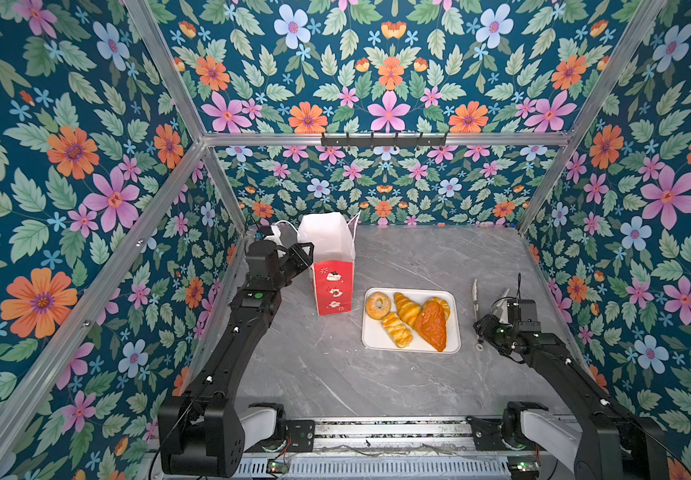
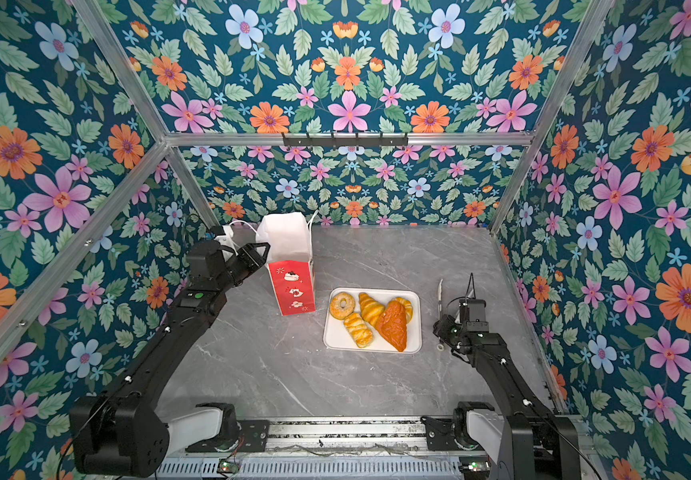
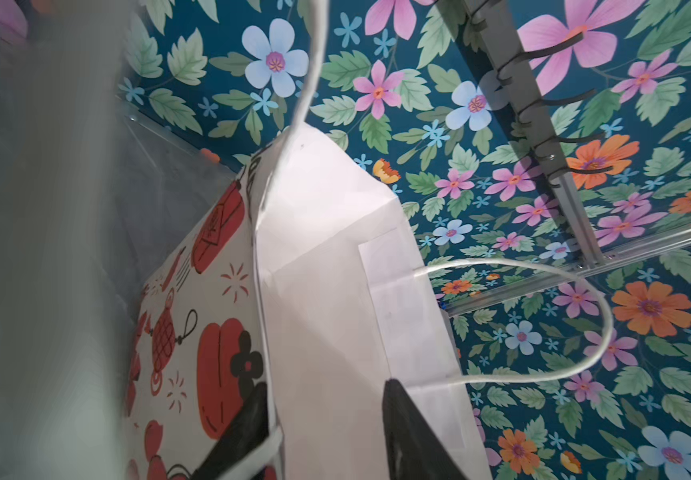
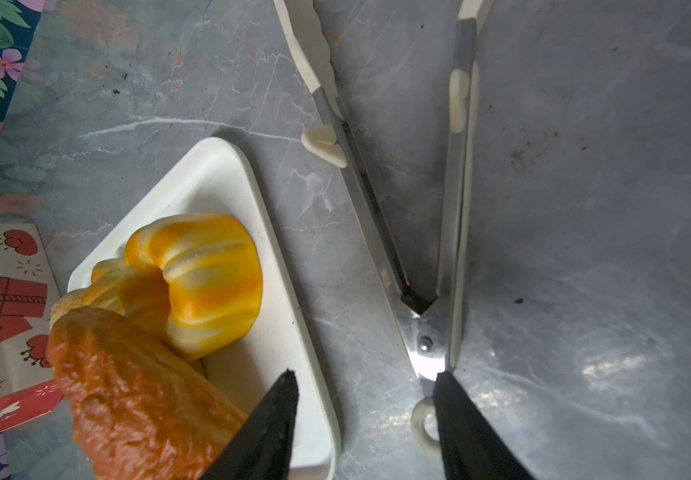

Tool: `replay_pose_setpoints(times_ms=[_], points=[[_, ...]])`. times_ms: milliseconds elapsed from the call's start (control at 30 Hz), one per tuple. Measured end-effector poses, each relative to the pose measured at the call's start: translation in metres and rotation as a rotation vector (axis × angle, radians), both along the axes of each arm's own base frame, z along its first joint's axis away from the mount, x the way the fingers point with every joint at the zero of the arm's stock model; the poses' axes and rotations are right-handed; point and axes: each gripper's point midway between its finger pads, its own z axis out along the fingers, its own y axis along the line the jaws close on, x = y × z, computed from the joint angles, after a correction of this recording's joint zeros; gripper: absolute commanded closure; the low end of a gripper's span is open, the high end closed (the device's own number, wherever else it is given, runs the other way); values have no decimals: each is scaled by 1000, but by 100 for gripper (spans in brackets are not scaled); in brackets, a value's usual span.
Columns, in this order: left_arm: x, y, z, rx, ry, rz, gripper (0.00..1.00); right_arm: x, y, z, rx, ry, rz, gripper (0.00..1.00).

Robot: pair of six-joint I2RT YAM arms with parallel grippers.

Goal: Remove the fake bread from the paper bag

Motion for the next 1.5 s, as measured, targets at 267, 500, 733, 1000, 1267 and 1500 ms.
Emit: replay_pose_setpoints(times_ms=[267,500,733,1000,1267,1500], points=[[-12,15,7,78,10,31,32,1,0,-2,2,-1,1,46],[-24,25,21,130,18,51,20,0,1,-5,3,8,1,45],[-47,48,44,233,9,127,19,1,2,-5,7,7,6,45],[-101,102,79,432,-46,370,17,5,0,8,-13,-40,12,45],[-150,159,-4,590,31,651,15,8,0,31,-90,-123,48,46],[-146,175,-88,653,18,752,13,16,0,38,-218,-162,83,46]])
